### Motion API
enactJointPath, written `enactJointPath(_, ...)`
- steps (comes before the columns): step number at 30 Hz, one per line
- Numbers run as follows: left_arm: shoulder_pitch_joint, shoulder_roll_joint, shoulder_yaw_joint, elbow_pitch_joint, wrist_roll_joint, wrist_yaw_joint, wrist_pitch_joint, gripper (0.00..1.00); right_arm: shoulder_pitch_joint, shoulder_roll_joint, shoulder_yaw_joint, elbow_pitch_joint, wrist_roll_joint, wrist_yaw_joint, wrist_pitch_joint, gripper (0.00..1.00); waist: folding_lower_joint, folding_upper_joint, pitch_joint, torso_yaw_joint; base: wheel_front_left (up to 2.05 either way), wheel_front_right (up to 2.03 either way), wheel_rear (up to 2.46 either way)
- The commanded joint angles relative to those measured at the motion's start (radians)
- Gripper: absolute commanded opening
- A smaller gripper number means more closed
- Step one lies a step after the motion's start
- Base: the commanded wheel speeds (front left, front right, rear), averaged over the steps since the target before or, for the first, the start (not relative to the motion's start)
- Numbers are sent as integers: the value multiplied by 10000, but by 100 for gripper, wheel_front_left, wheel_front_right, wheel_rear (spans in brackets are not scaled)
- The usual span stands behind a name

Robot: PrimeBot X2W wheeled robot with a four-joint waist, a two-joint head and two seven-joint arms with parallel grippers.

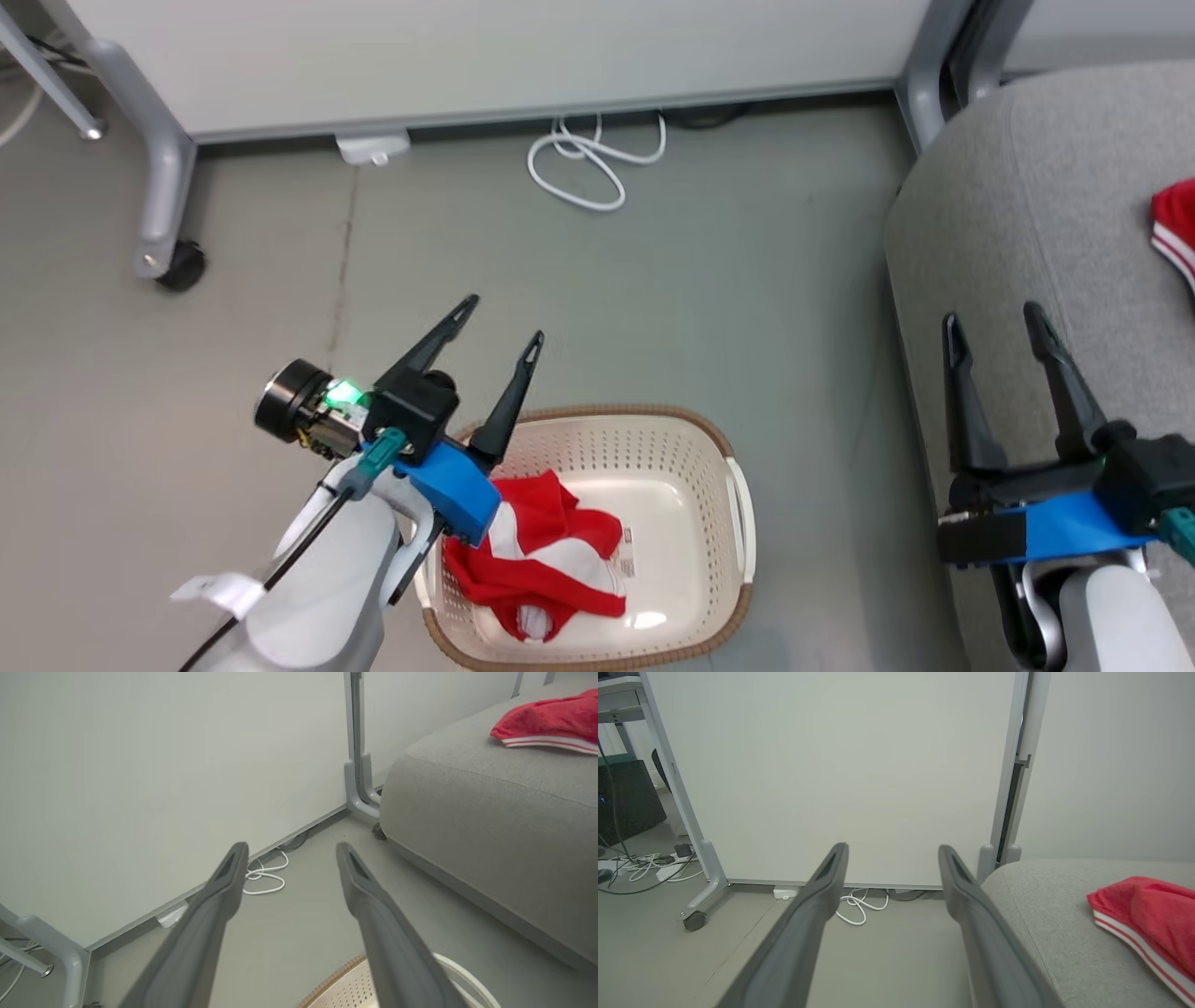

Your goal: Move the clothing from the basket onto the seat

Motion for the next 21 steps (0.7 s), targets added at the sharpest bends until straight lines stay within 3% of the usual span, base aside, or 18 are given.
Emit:
enactJointPath(1,-471,182,-494,409,-163,-4,-27,100,-275,-107,44,-85,-43,5,-33,100,-1,0,592,-261,0,0,0)
enactJointPath(11,-2178,558,-3931,2815,-1084,-6,-27,100,-1106,-282,205,-296,-77,5,-34,100,-1,0,2128,-658,0,0,0)
enactJointPath(21,-3538,325,-7128,4694,-2111,-5,257,100,-1944,-305,459,-609,-125,3,-34,100,-1,0,3658,-1001,0,0,0)
